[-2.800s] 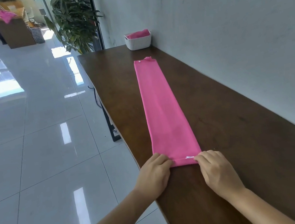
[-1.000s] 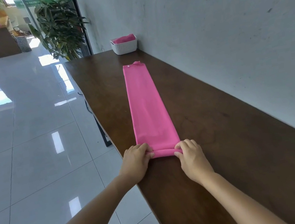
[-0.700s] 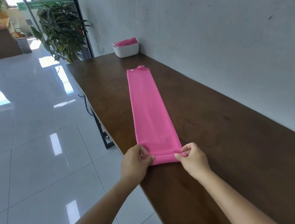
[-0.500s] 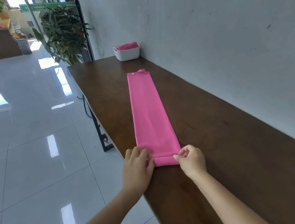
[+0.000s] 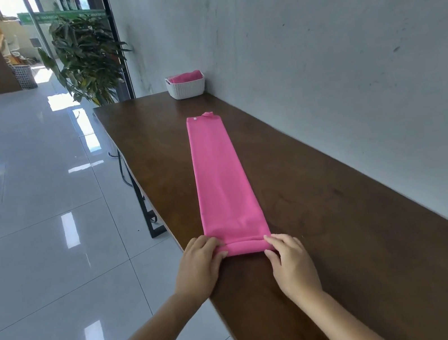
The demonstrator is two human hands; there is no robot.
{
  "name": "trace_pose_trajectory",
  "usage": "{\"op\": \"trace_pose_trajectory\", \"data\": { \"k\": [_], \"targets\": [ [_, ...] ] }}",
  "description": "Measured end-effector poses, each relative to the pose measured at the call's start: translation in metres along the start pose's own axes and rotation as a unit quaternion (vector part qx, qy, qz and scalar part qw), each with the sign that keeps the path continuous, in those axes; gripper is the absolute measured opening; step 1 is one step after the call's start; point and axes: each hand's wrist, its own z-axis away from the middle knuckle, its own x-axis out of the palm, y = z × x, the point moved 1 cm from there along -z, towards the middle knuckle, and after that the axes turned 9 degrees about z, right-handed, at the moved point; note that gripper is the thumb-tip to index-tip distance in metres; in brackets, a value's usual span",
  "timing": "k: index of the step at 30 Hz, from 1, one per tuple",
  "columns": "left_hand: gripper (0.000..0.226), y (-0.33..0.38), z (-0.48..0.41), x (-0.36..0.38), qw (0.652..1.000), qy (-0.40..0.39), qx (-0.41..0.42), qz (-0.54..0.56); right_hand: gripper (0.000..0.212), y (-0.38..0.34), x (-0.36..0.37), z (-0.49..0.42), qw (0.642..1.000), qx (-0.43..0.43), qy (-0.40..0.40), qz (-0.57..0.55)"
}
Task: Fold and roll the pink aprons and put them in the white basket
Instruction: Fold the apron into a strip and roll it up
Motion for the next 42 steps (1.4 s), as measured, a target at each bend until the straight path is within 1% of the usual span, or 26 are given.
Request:
{"op": "trace_pose_trajectory", "data": {
  "k": [2,5,8,10,12,15,17,20,22,23,25,27,29,33,35,37,40,41,42],
  "targets": [
    [0.017,0.003,-0.005,0.000,0.998,-0.009,-0.055,0.023,0.032,0.003,-0.002,-0.005,1.000,-0.005,-0.011,-0.006],
    [0.010,0.008,-0.017,-0.005,0.989,-0.043,-0.128,0.056,0.026,0.004,-0.006,-0.018,0.999,0.001,-0.030,-0.027],
    [0.011,0.011,-0.026,-0.011,0.971,-0.081,-0.196,0.107,0.015,0.003,-0.008,-0.025,0.998,0.010,-0.058,-0.035],
    [0.012,0.008,-0.028,-0.014,0.962,-0.089,-0.225,0.130,0.009,0.002,-0.009,-0.027,0.997,0.015,-0.070,-0.042],
    [0.016,0.002,-0.027,-0.016,0.953,-0.081,-0.248,0.153,0.010,0.002,-0.009,-0.025,0.995,0.019,-0.083,-0.049],
    [0.026,0.001,-0.026,-0.016,0.942,-0.041,-0.285,0.171,0.016,0.004,-0.006,-0.026,0.993,0.037,-0.095,-0.068],
    [0.029,0.008,-0.023,-0.016,0.953,-0.001,-0.272,0.135,0.016,0.003,-0.005,-0.030,0.991,0.059,-0.095,-0.079],
    [0.022,0.017,-0.014,-0.016,0.975,0.043,-0.204,0.078,0.020,0.001,-0.006,-0.038,0.987,0.086,-0.109,-0.083],
    [0.019,0.016,-0.005,-0.014,0.987,0.045,-0.147,0.042,0.025,0.003,-0.007,-0.045,0.984,0.097,-0.125,-0.076],
    [0.021,0.012,-0.001,-0.012,0.992,0.043,-0.119,0.025,0.028,0.004,-0.007,-0.048,0.984,0.103,-0.130,-0.072],
    [0.031,0.002,0.006,-0.008,0.996,0.032,-0.078,-0.004,0.032,0.006,-0.006,-0.054,0.982,0.114,-0.137,-0.062],
    [0.039,-0.006,0.008,-0.006,0.998,0.017,-0.063,-0.020,0.032,0.005,-0.005,-0.057,0.983,0.117,-0.132,-0.045],
    [0.042,-0.008,0.006,-0.006,0.997,0.009,-0.070,-0.024,0.031,0.001,-0.005,-0.056,0.987,0.115,-0.115,-0.017],
    [0.038,-0.007,-0.006,-0.007,0.990,-0.002,-0.140,0.008,0.031,-0.008,0.000,-0.042,0.993,0.089,-0.055,0.050],
    [0.034,-0.007,-0.012,-0.008,0.987,-0.006,-0.163,-0.003,0.031,-0.009,0.002,-0.036,0.996,0.066,-0.033,0.053],
    [0.032,-0.007,-0.016,-0.009,0.981,-0.020,-0.194,-0.005,0.033,-0.006,0.004,-0.032,0.998,0.038,-0.036,0.046],
    [0.031,-0.011,-0.022,-0.011,0.971,-0.023,-0.238,0.010,0.053,0.004,0.009,-0.027,0.995,-0.019,-0.057,0.073],
    [0.032,-0.012,-0.023,-0.011,0.968,-0.020,-0.250,0.015,0.056,0.007,0.010,-0.027,0.995,-0.024,-0.061,0.078],
    [0.033,-0.012,-0.023,-0.012,0.963,-0.015,-0.267,0.022,0.055,0.008,0.010,-0.027,0.994,-0.027,-0.062,0.081]
  ]
}}
